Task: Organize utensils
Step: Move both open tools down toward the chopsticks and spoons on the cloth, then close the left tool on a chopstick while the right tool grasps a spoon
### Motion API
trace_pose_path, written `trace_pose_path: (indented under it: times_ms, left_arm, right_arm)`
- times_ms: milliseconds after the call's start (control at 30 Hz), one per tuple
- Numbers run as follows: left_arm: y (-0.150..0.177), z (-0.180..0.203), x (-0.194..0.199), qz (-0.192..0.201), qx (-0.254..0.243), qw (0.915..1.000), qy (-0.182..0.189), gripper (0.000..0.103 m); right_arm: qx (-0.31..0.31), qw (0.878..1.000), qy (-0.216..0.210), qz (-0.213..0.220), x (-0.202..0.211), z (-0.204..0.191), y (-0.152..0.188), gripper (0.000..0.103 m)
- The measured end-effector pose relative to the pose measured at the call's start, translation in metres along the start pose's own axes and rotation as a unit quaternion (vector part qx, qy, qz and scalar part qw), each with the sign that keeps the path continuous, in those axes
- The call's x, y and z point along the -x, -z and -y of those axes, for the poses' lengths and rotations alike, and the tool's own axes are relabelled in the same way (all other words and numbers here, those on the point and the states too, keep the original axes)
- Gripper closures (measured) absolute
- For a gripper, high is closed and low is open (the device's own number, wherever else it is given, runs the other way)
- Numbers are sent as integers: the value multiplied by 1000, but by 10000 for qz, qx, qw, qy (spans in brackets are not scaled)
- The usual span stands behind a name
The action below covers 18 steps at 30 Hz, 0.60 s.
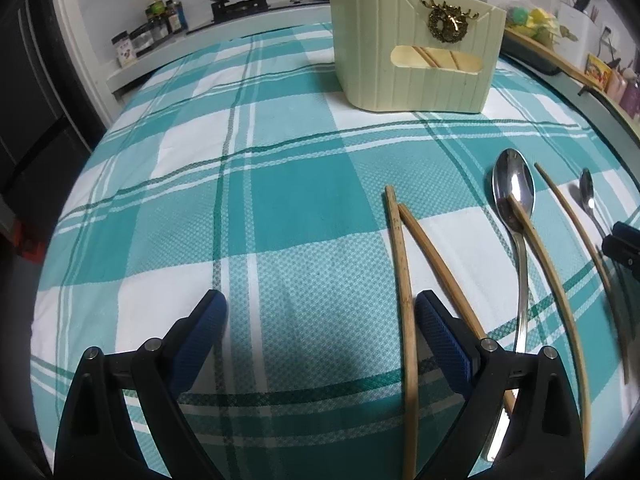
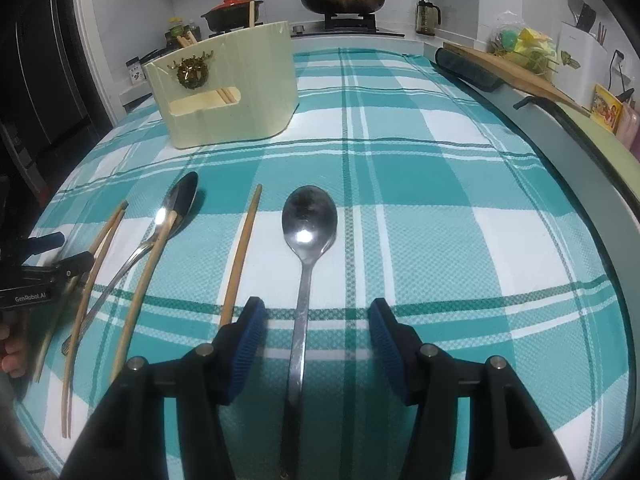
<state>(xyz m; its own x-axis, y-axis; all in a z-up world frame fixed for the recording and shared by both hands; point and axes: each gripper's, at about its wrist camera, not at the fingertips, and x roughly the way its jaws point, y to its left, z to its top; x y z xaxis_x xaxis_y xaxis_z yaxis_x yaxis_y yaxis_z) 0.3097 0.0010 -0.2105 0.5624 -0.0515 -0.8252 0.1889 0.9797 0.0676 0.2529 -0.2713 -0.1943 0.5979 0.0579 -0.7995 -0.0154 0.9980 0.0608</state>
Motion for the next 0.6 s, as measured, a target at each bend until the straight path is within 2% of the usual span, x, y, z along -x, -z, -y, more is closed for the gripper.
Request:
trace_pose_path:
  times_ms: [233, 333, 400, 567, 600]
  left_arm:
    - [-8, -7, -8, -205, 253, 9993, 187, 9]
    - [-9, 0, -5, -205, 95, 9995, 226, 21]
    - [-10, 7, -2, -210, -93, 9992, 319, 34]
    - [-17, 15, -3, -296, -250, 9983, 440, 47]
    - [-19, 17, -3, -292, -285, 9980, 473, 54]
  right_arm:
    - [307, 9993, 196, 19, -22, -13, -21, 47]
    - [304, 9994, 171, 47, -25, -13, -26, 47]
    - [304, 9994, 142, 65, -26, -11, -27, 47]
    - [250, 9997, 48, 61, -27, -9, -29, 47]
    - [261, 9996, 68, 51, -28, -10, -30, 47]
